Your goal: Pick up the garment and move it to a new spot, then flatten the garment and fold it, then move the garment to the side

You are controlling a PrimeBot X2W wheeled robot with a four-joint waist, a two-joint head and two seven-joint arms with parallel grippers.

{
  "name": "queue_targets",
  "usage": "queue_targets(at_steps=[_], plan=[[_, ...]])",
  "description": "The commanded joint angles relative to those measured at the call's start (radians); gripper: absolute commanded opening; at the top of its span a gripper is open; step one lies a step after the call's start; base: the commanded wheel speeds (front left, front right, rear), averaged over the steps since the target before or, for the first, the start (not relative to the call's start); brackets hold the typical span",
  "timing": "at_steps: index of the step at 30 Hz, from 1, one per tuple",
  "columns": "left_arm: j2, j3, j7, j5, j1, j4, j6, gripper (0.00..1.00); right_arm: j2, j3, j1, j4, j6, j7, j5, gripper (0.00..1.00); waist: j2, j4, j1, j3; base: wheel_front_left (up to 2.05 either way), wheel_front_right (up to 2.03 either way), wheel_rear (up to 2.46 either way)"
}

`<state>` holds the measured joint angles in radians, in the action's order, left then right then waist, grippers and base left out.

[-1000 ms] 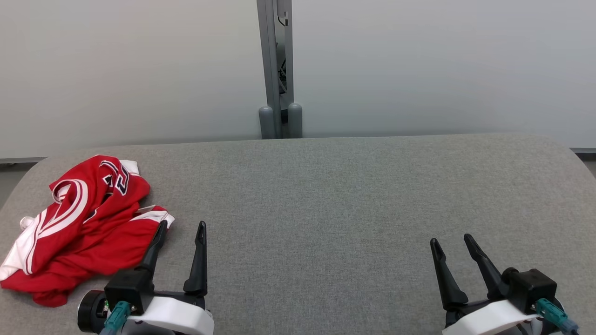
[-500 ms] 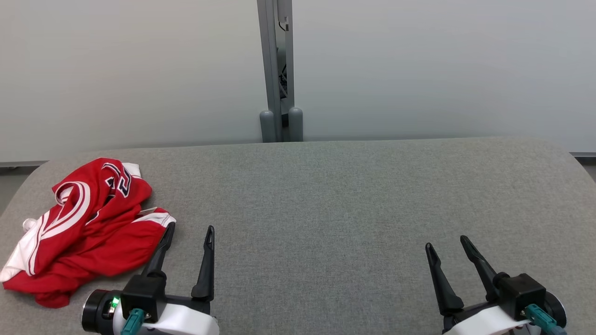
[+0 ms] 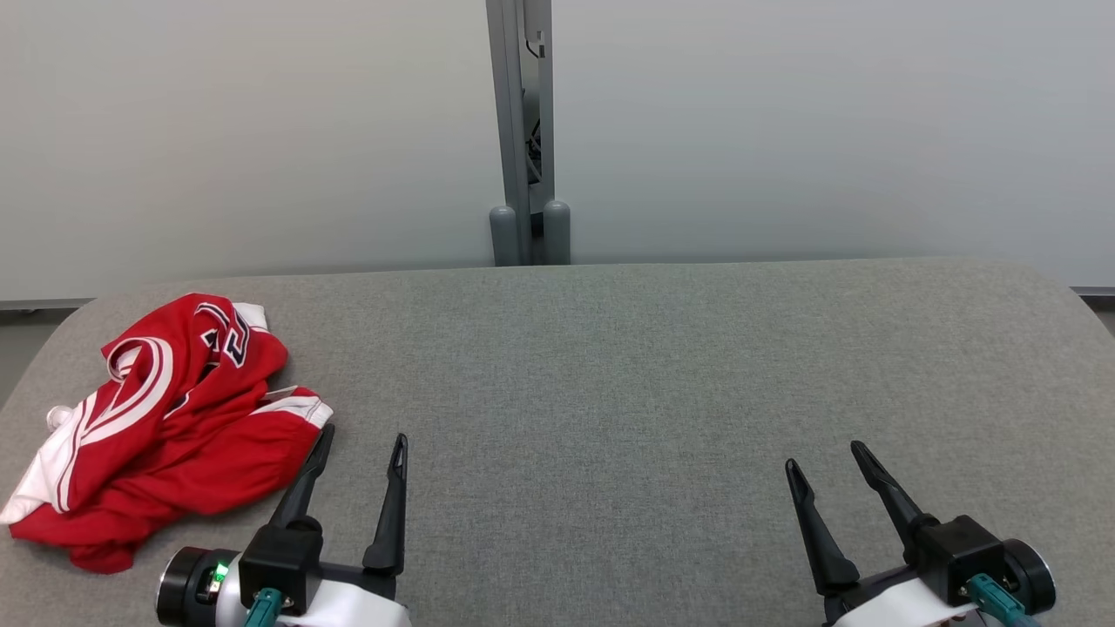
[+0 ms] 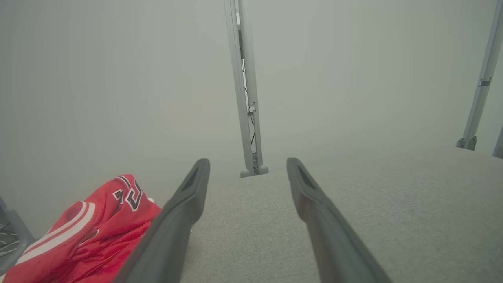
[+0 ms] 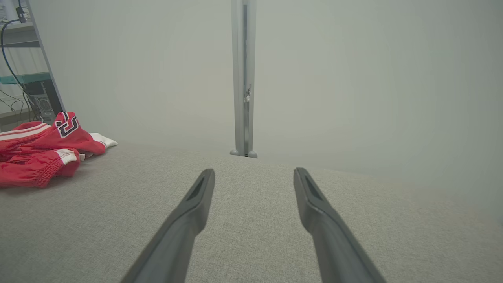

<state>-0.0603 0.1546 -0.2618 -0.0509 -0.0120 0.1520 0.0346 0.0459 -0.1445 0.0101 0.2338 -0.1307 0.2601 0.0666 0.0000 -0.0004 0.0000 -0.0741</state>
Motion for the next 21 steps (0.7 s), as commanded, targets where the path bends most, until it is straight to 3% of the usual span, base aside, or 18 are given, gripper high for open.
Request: queue_targets(at_steps=[1,11,21], plan=[[-0.002,-0.007,-0.005,0.002,0.003,0.007,-0.007,1.0,0.008,0.0,-0.006,-0.003,0.0,0.007,0.004,1.0,0.0,0.001,0.0,0.001,0.0,0.0,0.0],[0.003,-0.018,-0.004,-0.01,0.01,0.049,-0.014,1.0,0.008,0.006,-0.01,-0.006,0.0,0.007,0.007,1.0,0.0,0.019,0.0,0.005,0.0,0.0,0.0],[0.006,-0.027,-0.004,-0.024,0.021,0.086,-0.017,1.0,0.008,-0.007,-0.002,-0.007,0.0,0.007,0.018,1.0,0.0,0.102,0.0,0.014,0.0,0.0,0.0]])
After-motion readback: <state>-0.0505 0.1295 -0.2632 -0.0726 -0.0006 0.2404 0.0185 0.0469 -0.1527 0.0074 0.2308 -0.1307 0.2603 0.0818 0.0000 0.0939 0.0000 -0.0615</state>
